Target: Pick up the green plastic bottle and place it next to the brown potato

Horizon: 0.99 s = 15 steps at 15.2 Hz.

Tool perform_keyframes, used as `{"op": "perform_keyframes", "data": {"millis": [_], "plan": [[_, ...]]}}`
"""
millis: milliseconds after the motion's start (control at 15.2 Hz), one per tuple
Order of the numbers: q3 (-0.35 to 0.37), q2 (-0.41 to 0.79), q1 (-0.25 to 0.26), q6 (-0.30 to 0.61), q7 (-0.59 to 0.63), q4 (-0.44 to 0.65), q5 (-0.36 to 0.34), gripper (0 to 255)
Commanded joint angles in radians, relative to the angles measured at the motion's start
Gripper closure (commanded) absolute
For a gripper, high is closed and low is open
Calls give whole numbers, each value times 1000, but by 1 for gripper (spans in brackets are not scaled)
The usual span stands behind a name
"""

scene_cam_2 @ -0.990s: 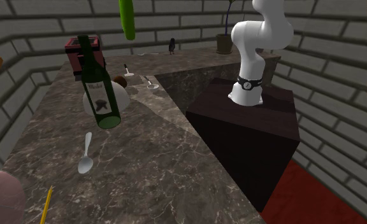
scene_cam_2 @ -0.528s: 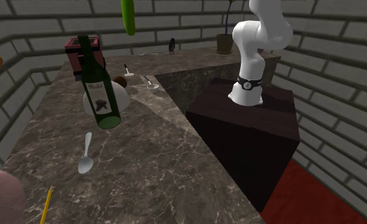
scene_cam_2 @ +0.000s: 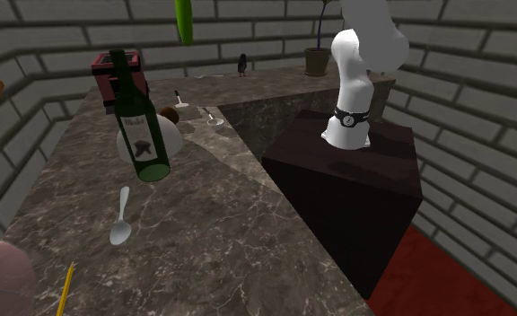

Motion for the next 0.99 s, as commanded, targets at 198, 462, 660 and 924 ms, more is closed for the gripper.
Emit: {"op": "perform_keyframes", "data": {"millis": [198,462,660,924], "plan": [[61,150,-294,-139,-62,259,108,255],[47,145,-268,-102,-104,196,81,255],[26,126,-212,-52,-137,106,47,255],[7,108,-155,10,-172,7,16,255]]}}
